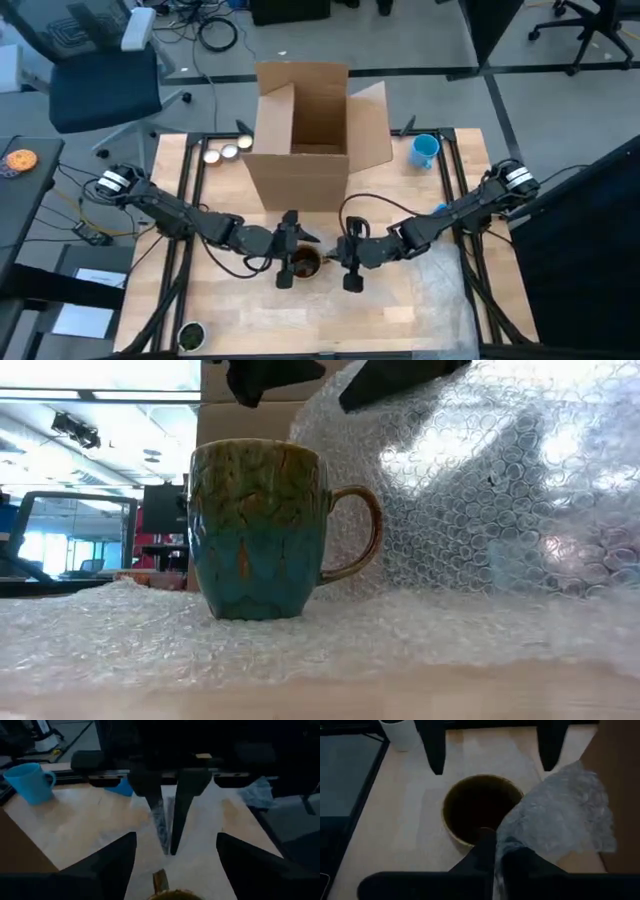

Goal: Wrap mug
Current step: Wrap the brown cup with bubble wrap

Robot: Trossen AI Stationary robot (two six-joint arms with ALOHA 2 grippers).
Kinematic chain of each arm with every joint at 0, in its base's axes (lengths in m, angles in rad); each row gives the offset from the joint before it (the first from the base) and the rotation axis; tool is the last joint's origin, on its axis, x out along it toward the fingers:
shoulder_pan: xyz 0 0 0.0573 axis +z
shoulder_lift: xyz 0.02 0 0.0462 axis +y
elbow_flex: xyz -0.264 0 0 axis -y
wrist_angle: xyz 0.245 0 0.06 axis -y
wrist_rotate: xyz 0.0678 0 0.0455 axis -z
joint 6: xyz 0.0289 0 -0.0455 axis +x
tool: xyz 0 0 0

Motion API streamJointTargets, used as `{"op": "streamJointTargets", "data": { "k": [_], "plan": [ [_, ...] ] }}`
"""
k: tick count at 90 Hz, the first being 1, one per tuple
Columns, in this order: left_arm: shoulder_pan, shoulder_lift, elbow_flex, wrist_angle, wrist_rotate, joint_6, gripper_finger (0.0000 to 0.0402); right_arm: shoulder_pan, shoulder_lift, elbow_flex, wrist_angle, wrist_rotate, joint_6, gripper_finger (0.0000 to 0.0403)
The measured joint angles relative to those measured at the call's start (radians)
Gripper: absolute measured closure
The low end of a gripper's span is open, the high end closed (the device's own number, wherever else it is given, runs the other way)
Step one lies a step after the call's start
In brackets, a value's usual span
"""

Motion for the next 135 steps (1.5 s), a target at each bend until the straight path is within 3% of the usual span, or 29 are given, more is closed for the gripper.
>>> {"op": "streamJointTargets", "data": {
  "k": [31, 53, 78, 114, 135],
  "plan": [
    [0.0, 0.008, -0.001, -0.012, -0.003, 0.004, 0.0132, -0.001, 0.0, 0.0, -0.002, -0.001, -0.03, 0.0403],
    [0.005, 0.008, -0.001, 0.04, -0.102, 0.083, 0.0133, 0.002, 0.0, 0.0, -0.007, -0.016, -0.114, 0.0403],
    [0.051, 0.055, -0.001, 0.063, -0.026, 0.049, 0.0133, 0.002, 0.0, 0.0, -0.007, -0.002, -0.281, 0.0403],
    [0.068, 0.137, 0.0, 0.089, -0.015, 0.025, 0.0133, 0.003, 0.0, 0.0, -0.025, -0.004, -0.288, 0.0403],
    [0.067, 0.137, 0.001, 0.075, -0.013, -0.002, 0.0186, 0.008, 0.0, -0.001, -0.019, -0.007, -0.284, 0.04]
  ]
}}
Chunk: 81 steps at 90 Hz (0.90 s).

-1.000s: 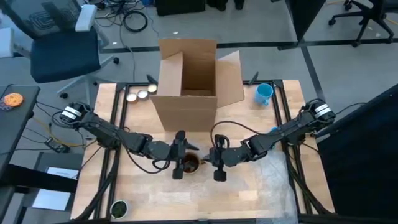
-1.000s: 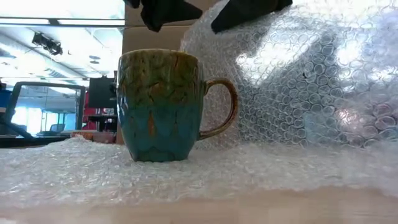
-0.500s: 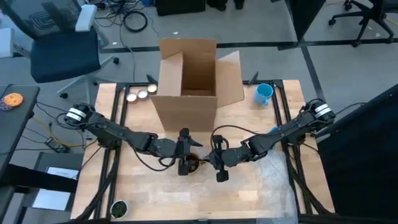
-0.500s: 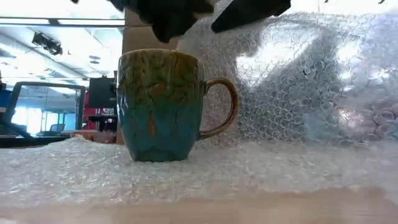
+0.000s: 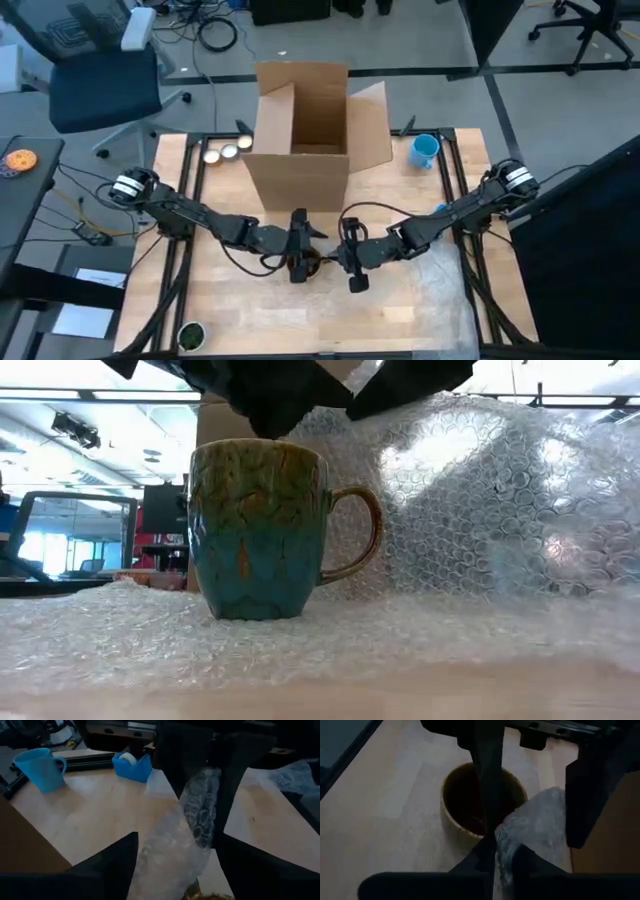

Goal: Wrap mug
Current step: Wrap the brown cup with bubble wrap

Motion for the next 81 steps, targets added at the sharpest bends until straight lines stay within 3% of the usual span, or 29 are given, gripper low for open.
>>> {"op": "streamJointTargets", "data": {
  "k": [37, 62, 81],
  "plan": [
    [-0.003, 0.002, -0.002, -0.021, -0.054, 0.033, 0.0392, 0.022, -0.005, 0.001, 0.015, 0.0, 0.059, 0.0361],
    [-0.003, 0.002, -0.002, -0.041, -0.114, 0.028, 0.0396, 0.082, -0.116, 0.001, -0.177, 0.01, 0.198, 0.0321],
    [-0.003, 0.002, -0.002, -0.007, -0.191, -0.023, 0.04, 0.157, -0.249, 0.002, -0.453, 0.018, 0.454, 0.029]
  ]
}}
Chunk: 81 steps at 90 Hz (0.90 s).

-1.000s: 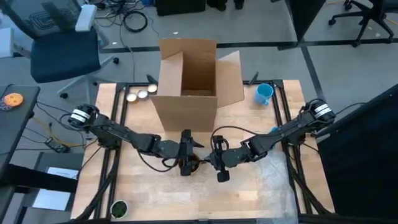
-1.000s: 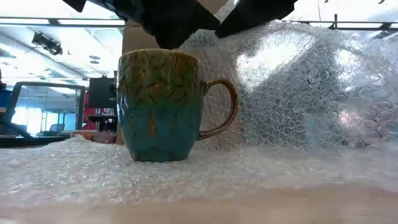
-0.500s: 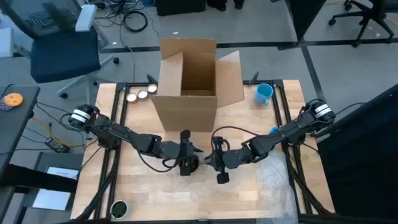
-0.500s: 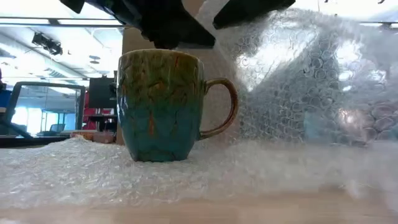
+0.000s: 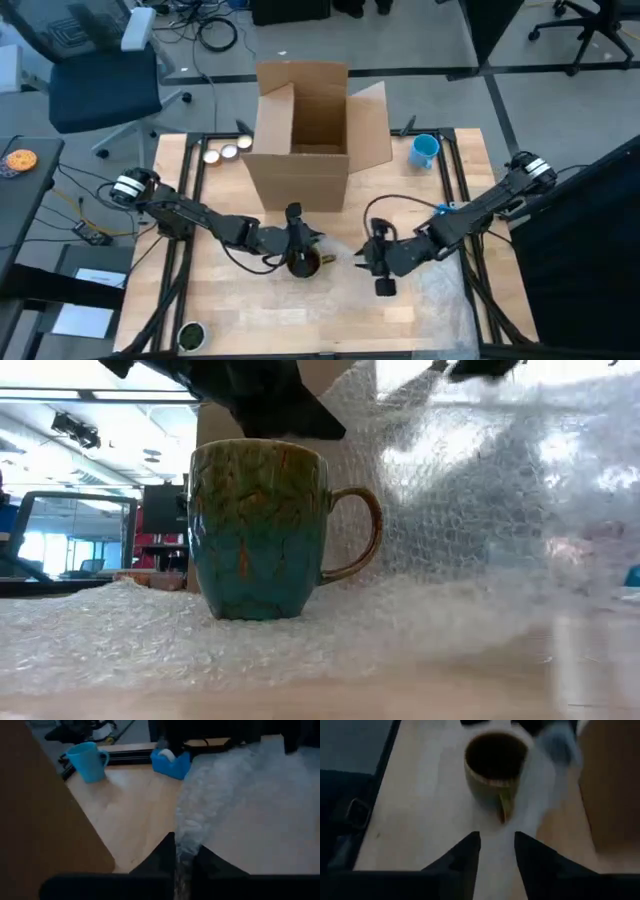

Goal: Wrap mug
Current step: Wrap the brown cup with bubble wrap

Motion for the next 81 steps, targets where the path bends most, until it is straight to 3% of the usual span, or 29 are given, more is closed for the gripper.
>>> {"op": "streamJointTargets", "data": {
  "k": [20, 36, 55, 81],
  "plan": [
    [0.0, 0.0, 0.0, 0.002, 0.0, -0.002, 0.0401, 0.104, -0.093, 0.0, -0.337, 0.003, 0.365, 0.0263],
    [0.0, 0.0, 0.0, -0.004, 0.001, -0.028, 0.0401, 0.173, -0.066, 0.0, -0.444, -0.036, 0.584, 0.0249],
    [-0.006, 0.0, 0.0, -0.015, 0.019, -0.048, 0.0401, 0.197, 0.04, 0.0, -0.475, -0.172, 0.606, 0.0245],
    [-0.026, -0.001, 0.0, -0.061, 0.022, -0.054, 0.0401, 0.194, 0.107, 0.0, -0.346, -0.12, 0.519, 0.0244]
  ]
}}
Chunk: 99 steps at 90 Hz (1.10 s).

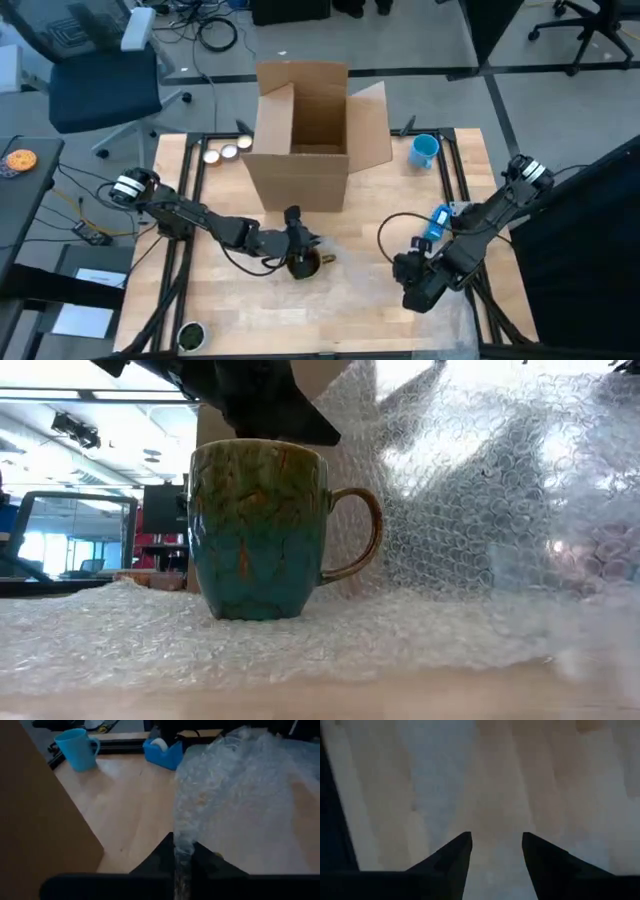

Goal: Wrap mug
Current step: Wrap the brown cup with bubble wrap

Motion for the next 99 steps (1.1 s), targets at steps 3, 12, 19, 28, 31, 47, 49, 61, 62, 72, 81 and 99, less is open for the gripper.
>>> {"op": "streamJointTargets", "data": {
  "k": [3, 12, 19, 28, 31, 47, 49, 61, 62, 72, 81, 99],
  "plan": [
    [-0.001, 0.0, 0.0, -0.007, 0.0, 0.0, 0.0401, 0.0, 0.0, 0.0, 0.009, 0.0, 0.0, 0.0244],
    [-0.002, 0.0, 0.0, -0.019, 0.0, 0.0, 0.0401, 0.0, 0.0, 0.0, 0.033, -0.003, 0.0, 0.0243],
    [-0.002, 0.0, 0.0, -0.03, 0.0, -0.004, 0.0401, -0.001, 0.0, 0.0, 0.062, -0.052, 0.002, 0.0243],
    [-0.002, 0.0, 0.0, -0.032, 0.0, -0.003, 0.0401, -0.008, -0.007, 0.0, 0.098, -0.189, 0.013, 0.0244],
    [-0.002, 0.0, 0.0, -0.032, 0.0, -0.003, 0.0401, -0.011, -0.014, 0.0, 0.099, -0.218, 0.03, 0.0244],
    [-0.002, 0.0, 0.0, -0.05, 0.0, -0.003, 0.0401, -0.019, -0.041, 0.0, 0.123, -0.19, 0.079, 0.0245],
    [-0.002, 0.0, 0.0, -0.052, 0.0, -0.004, 0.0401, -0.019, -0.041, 0.0, 0.129, -0.184, 0.079, 0.0245],
    [-0.002, -0.001, 0.0, -0.046, 0.0, -0.006, 0.0401, -0.021, -0.032, 0.0, 0.107, -0.092, 0.074, 0.0245],
    [-0.002, -0.001, 0.0, -0.046, 0.0, -0.006, 0.0401, -0.023, -0.029, 0.0, 0.102, -0.083, 0.076, 0.0245],
    [-0.002, -0.001, 0.0, -0.047, 0.003, -0.006, 0.0401, -0.041, -0.022, -0.002, 0.057, -0.06, 0.078, 0.0245],
    [-0.008, -0.001, 0.0, -0.045, 0.005, -0.007, 0.0401, -0.051, -0.023, -0.002, 0.054, -0.029, 0.074, 0.0245],
    [-0.013, -0.001, 0.0, -0.043, 0.026, -0.005, 0.0401, -0.082, 0.001, -0.002, 0.131, -0.054, -0.005, 0.0257]
  ]
}}
